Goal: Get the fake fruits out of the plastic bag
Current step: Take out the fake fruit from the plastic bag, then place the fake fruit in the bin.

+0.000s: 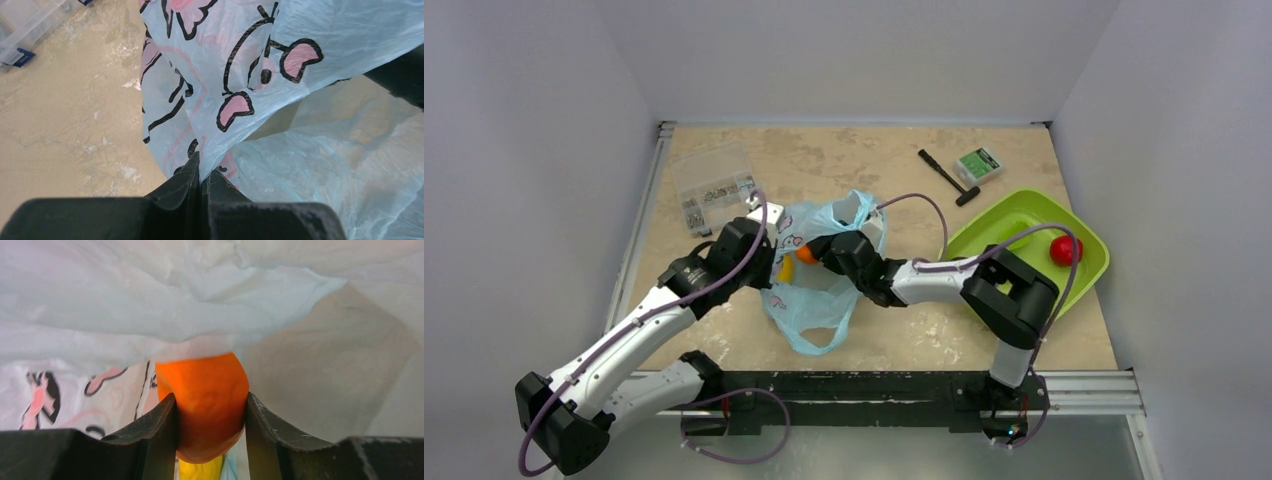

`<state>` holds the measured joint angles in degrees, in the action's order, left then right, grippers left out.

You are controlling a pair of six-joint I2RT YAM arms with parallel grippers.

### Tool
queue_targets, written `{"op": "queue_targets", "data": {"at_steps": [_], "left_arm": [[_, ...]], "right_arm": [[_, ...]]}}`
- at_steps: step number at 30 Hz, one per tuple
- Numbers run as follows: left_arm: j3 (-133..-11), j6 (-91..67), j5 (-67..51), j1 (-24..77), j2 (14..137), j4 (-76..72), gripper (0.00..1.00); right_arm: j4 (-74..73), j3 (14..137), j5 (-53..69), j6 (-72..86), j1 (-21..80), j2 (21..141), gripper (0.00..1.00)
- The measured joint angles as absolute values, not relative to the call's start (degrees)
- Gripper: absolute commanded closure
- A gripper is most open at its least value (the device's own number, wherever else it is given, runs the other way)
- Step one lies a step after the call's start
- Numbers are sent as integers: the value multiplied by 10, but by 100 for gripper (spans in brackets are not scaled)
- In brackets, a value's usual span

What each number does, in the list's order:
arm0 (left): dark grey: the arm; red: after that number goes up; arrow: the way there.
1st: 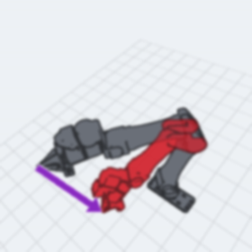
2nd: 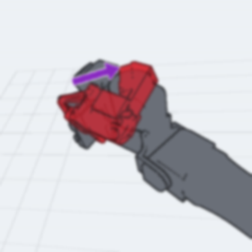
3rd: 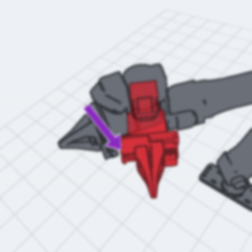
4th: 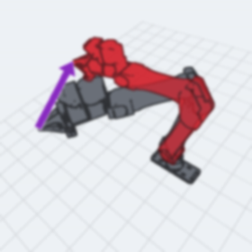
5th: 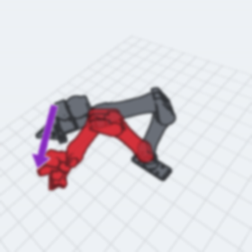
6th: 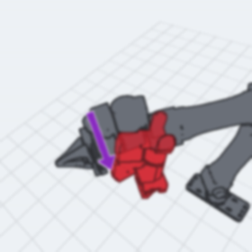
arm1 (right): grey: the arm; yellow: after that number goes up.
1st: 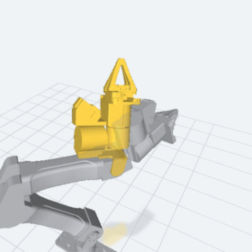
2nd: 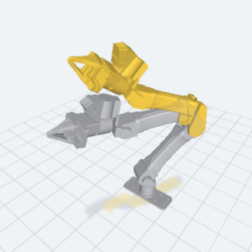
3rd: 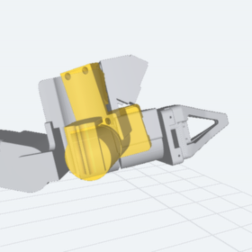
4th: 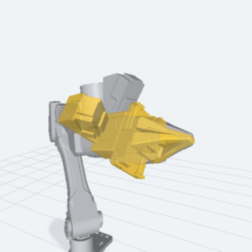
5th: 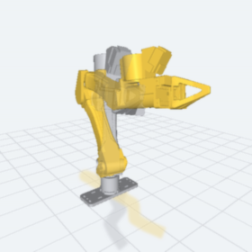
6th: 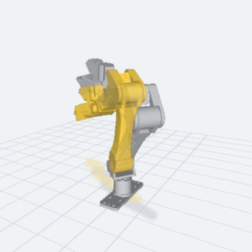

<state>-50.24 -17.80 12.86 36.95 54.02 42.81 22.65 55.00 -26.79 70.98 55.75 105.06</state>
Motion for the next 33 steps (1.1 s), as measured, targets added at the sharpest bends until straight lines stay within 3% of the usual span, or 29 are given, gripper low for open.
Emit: {"op": "queue_targets", "data": {"at_steps": [10,18,25,29,33], "left_arm": [[-470,-86,133,369,526,361,100],[-463,51,164,369,524,278,100],[-385,111,168,369,461,224,100],[-385,111,183,369,458,218,100],[-394,99,251,369,477,224,100]], "right_arm": [[197,477,-218,533,557,919,100],[144,455,-131,376,558,750,100],[99,407,-66,261,558,595,100],[79,363,-83,217,559,498,100],[43,329,-194,220,558,413,100]]}}
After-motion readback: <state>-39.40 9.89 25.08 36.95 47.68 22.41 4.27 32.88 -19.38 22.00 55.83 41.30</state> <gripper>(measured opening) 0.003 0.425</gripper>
